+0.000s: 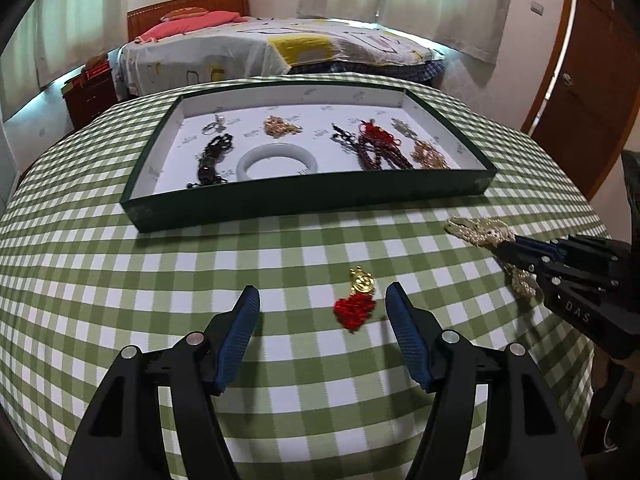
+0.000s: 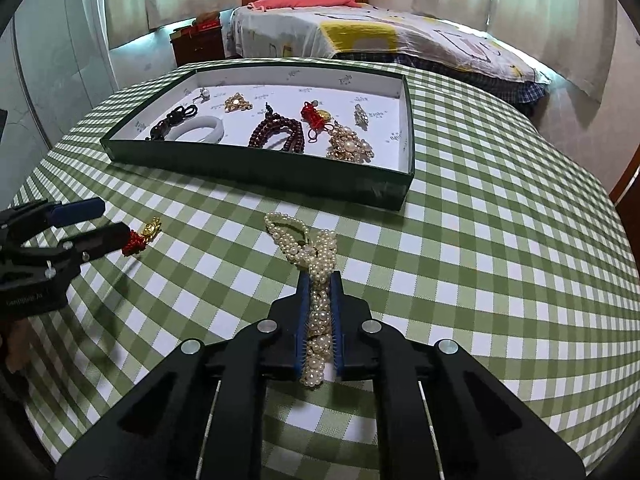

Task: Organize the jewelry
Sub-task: 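Grasp the pearl necklace with the right tool while the left tool grasps the red flower earring, then carry the pearl necklace and red earring over the green box with both tools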

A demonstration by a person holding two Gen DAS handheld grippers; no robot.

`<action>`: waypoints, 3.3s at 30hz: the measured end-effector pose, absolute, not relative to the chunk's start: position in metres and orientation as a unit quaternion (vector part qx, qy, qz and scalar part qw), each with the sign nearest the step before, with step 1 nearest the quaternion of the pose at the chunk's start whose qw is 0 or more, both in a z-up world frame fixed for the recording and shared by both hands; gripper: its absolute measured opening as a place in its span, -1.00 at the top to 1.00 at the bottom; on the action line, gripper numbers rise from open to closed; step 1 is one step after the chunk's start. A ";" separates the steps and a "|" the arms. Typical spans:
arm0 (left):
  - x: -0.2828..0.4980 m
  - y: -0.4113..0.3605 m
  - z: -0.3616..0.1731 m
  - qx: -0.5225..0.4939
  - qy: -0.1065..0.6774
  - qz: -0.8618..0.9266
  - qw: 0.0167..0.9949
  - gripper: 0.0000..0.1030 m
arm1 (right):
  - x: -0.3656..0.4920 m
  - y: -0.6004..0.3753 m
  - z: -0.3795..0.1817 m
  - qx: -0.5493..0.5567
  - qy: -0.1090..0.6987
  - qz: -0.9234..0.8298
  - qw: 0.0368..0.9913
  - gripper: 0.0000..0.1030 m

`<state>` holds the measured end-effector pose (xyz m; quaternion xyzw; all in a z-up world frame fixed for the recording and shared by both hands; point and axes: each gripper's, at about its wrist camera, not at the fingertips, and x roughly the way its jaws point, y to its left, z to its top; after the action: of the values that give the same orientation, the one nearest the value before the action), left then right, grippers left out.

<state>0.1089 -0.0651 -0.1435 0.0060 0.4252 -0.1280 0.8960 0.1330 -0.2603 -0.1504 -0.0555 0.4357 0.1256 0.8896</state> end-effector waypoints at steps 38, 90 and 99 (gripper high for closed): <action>0.110 -0.074 -0.148 0.033 0.429 -0.148 0.891 0.72 | 0.132 -0.259 -0.147 -0.047 0.435 0.130 0.890 0.80; 0.252 -0.078 -0.054 0.005 0.297 -0.090 0.951 0.72 | 0.272 -0.219 -0.050 -0.023 0.295 0.115 0.948 0.81; 0.309 -0.089 -0.087 0.017 0.340 -0.054 0.939 0.72 | 0.333 -0.217 -0.092 -0.008 0.352 0.097 0.931 0.80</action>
<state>0.3089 -0.0888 -0.0868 0.0171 0.3405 -0.0544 0.9385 0.3332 -0.2173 -0.0916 -0.0080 0.3515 0.0967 0.9311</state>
